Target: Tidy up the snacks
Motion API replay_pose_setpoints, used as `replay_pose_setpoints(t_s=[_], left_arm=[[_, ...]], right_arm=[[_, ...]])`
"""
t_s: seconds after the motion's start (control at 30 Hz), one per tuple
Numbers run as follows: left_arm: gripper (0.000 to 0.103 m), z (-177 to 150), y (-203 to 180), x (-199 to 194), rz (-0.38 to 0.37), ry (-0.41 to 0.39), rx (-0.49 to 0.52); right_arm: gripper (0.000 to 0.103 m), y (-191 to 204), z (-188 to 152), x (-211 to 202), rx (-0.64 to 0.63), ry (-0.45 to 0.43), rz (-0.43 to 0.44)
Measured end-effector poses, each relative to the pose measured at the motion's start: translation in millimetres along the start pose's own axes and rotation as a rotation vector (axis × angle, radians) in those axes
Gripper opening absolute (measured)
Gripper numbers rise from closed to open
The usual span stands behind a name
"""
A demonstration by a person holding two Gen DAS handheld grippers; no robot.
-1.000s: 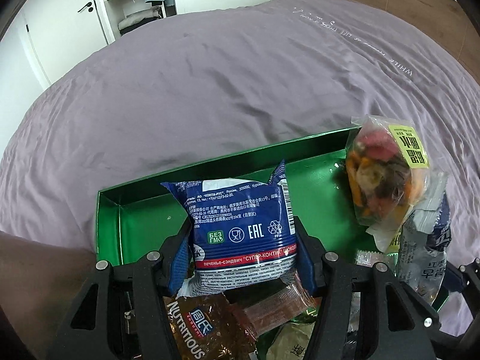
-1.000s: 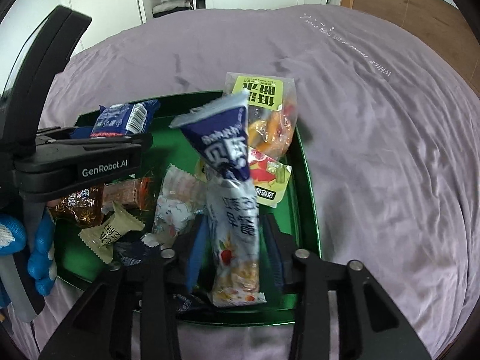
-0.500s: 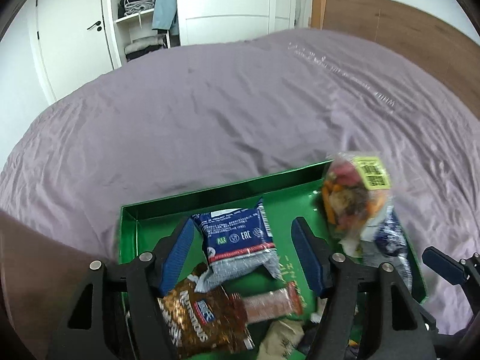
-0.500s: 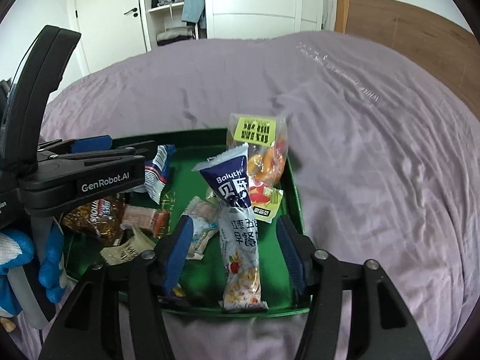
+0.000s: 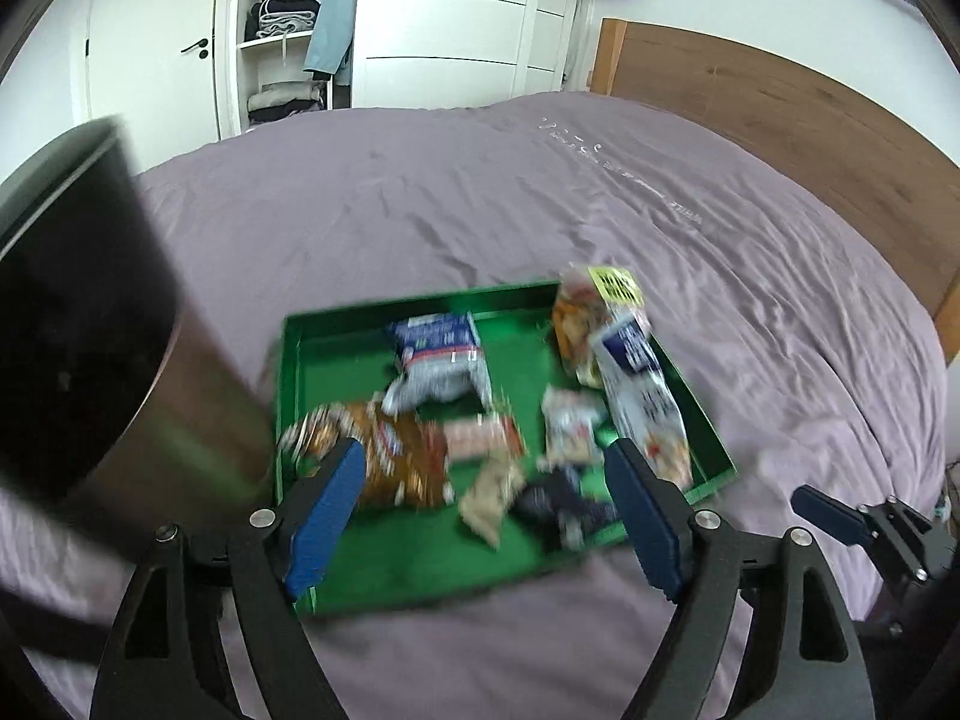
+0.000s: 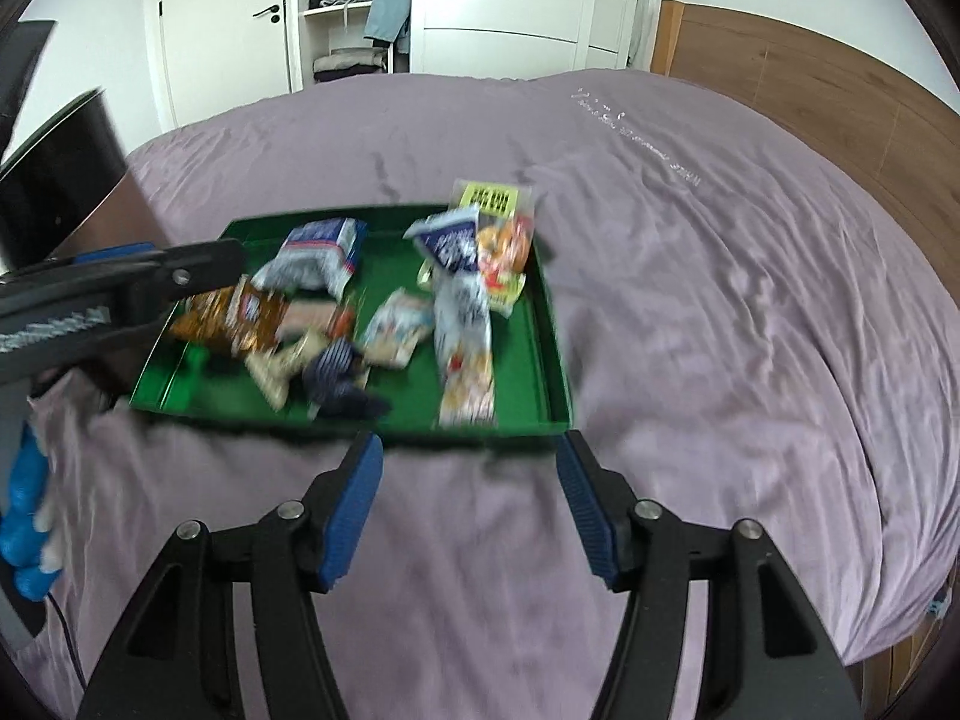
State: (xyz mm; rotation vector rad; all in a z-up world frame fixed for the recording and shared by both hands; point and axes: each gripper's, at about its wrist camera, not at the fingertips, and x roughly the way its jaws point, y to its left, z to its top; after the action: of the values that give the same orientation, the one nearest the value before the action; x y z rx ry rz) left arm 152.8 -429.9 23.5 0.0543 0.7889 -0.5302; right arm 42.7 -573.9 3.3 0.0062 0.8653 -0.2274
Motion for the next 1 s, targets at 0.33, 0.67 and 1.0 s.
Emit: replay_pose_setpoints(t_s=[0.33,0.67,1.0], left_arm=[[0.078,-65.1,33.8,-51.9,0.09,0.05,0.006],[0.078,-124.1,106.1,-71.0,0.165,0.129,-0.041],[0.078,-134.6,104.3,-62.8,0.178,0.146,0.0]], right_arm=[[0.1,36.6,-35.3,-34.7,0.004,-0.019,0.036],[0.103,67.8,-55.1,-34.5,0.031,-0.022,0.017],[0.103,56.1,-55.4,-23.0,0.053,-0.023,-0.029]])
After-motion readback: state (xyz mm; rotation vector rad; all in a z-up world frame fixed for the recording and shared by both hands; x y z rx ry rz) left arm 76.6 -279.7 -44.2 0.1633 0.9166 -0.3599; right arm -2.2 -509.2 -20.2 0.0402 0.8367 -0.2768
